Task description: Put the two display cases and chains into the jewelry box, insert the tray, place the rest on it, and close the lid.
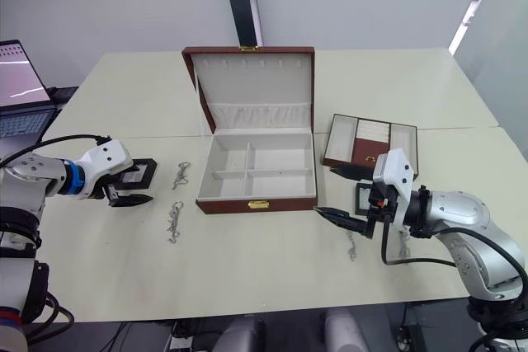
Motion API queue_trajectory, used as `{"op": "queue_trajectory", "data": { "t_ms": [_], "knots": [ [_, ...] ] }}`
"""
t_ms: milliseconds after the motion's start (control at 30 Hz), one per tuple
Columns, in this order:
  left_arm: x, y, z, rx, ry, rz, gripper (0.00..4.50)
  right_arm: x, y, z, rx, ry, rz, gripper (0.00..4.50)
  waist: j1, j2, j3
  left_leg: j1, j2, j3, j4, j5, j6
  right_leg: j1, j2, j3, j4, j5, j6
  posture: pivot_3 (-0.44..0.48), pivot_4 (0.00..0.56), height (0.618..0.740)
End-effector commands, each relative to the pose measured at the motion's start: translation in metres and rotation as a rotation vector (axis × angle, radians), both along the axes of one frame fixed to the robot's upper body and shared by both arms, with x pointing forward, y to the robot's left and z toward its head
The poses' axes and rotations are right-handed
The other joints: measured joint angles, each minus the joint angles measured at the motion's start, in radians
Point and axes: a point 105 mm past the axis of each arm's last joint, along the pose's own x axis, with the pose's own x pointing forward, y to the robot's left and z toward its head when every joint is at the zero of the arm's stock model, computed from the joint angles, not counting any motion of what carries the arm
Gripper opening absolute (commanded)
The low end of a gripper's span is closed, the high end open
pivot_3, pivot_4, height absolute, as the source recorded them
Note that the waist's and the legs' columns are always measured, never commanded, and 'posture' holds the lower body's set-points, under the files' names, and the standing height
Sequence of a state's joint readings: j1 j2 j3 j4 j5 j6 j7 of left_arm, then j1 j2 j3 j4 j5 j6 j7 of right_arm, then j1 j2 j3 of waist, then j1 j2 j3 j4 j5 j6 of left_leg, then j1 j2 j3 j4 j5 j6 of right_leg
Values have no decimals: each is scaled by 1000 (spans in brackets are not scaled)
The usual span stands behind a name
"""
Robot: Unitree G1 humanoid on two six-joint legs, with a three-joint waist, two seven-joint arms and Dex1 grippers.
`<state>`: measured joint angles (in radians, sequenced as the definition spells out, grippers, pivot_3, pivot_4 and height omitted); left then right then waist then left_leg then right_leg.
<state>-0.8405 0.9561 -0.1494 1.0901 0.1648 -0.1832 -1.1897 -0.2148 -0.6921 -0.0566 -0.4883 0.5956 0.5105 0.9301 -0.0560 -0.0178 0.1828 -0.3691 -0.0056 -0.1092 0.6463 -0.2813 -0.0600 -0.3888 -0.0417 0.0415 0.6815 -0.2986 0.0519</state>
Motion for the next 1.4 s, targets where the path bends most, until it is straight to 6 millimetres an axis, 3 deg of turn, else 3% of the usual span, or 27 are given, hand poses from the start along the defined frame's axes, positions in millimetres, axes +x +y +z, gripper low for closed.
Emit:
{"op": "queue_trajectory", "data": {
  "t_ms": [33,133,567,800,1033,1167,1400],
  "knots": [
    [0,6,3,21,-6,15,4499,-8,3,13,9,-54,13,4476,0,0,0,0,0,0,0,0,0,0,0,0,0,0,0,0,150,740],
    [-1,8,3,18,-6,24,3902,-10,2,11,7,-48,11,4500,0,0,0,0,0,0,0,0,0,0,0,0,0,0,0,0,150,740],
    [-5,11,-2,11,12,44,24,-15,3,3,-15,-31,51,4500,0,0,0,0,0,0,0,0,0,0,0,0,0,0,0,0,150,740],
    [-8,13,-5,17,22,42,9,-17,5,2,-13,-37,66,4500,0,0,0,1,0,0,0,0,0,1,0,0,0,0,0,0,150,740],
    [-8,14,7,54,-6,8,9,-17,3,5,-20,-44,76,4500,0,0,0,1,0,0,0,0,0,1,0,0,0,0,0,0,150,740],
    [-8,9,27,57,-22,-11,9,-17,3,14,-4,-62,78,4500,0,-1,0,0,0,0,0,0,0,0,0,0,0,0,0,0,150,740],
    [-9,-21,66,32,-36,-114,9,-17,-1,21,30,-62,58,4500,0,-1,1,0,0,0,0,0,0,0,0,0,0,0,0,0,150,740]
  ]
}}
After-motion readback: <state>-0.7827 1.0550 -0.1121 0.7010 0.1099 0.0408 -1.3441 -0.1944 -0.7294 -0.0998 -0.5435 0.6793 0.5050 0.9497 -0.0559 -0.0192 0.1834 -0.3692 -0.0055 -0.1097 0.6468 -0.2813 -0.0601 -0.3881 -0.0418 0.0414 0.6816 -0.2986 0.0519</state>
